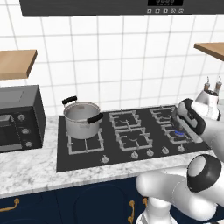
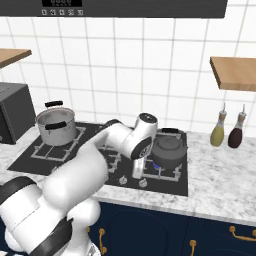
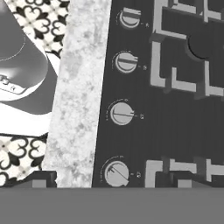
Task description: Pick the kettle from the counter and place it on a stove burner. Then turn the burner on.
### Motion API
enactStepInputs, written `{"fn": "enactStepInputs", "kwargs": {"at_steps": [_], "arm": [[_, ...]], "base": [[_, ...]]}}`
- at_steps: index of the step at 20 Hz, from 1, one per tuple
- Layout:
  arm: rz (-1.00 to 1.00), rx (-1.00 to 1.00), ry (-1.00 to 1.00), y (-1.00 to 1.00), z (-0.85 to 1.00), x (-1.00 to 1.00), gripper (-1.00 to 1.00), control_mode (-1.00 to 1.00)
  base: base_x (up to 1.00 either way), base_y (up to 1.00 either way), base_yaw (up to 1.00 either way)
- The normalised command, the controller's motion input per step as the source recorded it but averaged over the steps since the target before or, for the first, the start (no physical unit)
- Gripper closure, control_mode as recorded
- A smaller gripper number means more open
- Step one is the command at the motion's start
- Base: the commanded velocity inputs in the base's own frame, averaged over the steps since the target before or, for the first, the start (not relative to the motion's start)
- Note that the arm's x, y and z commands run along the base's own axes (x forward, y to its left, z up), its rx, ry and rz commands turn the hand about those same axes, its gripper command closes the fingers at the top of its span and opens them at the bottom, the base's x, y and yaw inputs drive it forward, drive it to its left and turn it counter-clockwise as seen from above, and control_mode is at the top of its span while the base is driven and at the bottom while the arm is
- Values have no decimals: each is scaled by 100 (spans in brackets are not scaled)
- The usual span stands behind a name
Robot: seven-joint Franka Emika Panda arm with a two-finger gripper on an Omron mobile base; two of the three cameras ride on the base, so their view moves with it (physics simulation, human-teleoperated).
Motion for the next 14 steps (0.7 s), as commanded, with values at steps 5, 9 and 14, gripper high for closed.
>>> {"fn": "enactStepInputs", "kwargs": {"at_steps": [5,9,14], "arm": [[0,-7,-8,4,4,-21,-100,-100],[0,0,0,0,0,0,-100,-100],[0,9,-2,-45,0,-18,-100,-100]], "base": [[0,0,0],[0,0,0],[0,0,0]]}}
